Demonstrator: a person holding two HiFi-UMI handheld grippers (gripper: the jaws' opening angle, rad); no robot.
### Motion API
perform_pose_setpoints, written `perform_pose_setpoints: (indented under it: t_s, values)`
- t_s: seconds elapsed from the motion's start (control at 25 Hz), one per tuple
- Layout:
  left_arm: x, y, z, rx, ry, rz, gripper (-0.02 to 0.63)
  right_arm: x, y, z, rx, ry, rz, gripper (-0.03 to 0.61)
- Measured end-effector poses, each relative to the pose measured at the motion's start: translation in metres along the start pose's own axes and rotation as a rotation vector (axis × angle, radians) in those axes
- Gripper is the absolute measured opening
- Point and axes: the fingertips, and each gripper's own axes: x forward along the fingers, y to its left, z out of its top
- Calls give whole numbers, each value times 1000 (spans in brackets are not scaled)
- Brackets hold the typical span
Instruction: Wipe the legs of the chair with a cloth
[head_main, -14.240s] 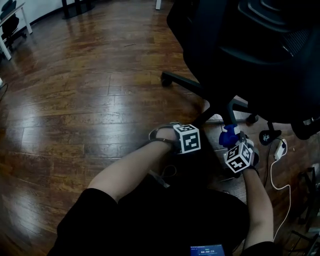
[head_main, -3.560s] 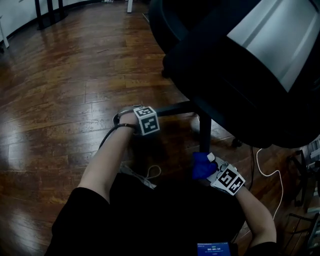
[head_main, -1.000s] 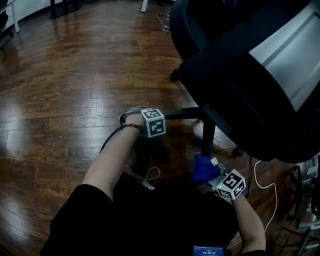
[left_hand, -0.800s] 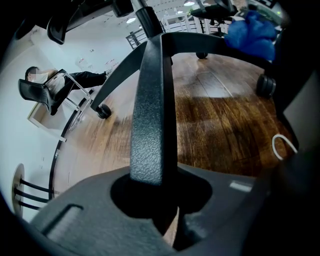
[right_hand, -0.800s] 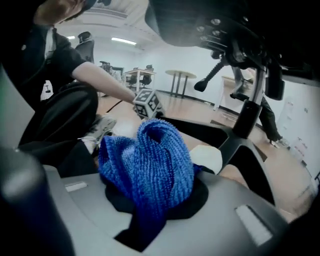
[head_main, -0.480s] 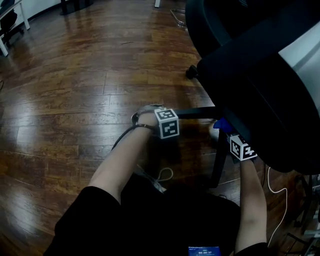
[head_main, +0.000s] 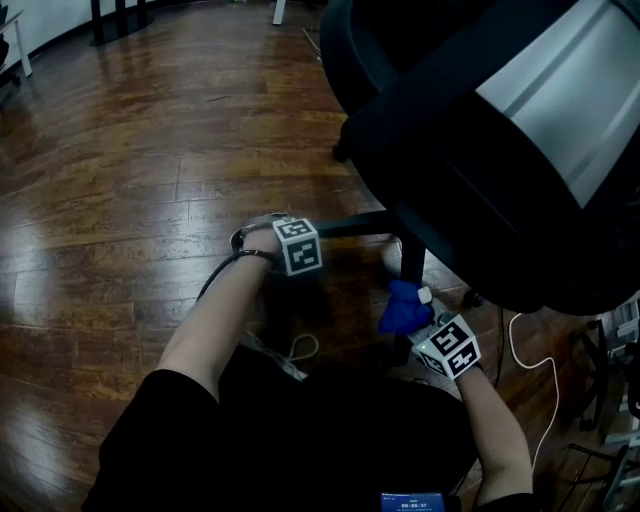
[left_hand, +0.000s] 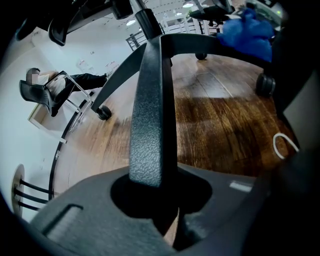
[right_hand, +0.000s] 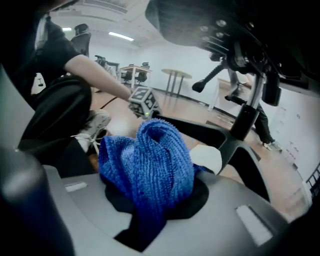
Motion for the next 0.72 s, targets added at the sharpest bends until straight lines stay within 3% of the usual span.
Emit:
perform_pose_setpoints:
  t_s: [0.16,0.28,0.44,0.72]
  values:
    - [1,-1,0,-16,5,-12,64,-18,60,-30,-52,66,157,80]
    - [1,-1,0,-22,7,-14,64,-17,62,-34,-104,110,163,80]
    - [1,0,1,-16,5,-11,64,-1,12,-15,-88,79,44,80]
    - [1,2,2,5,1,20,61,33,-128,50,89,-45,-237,80]
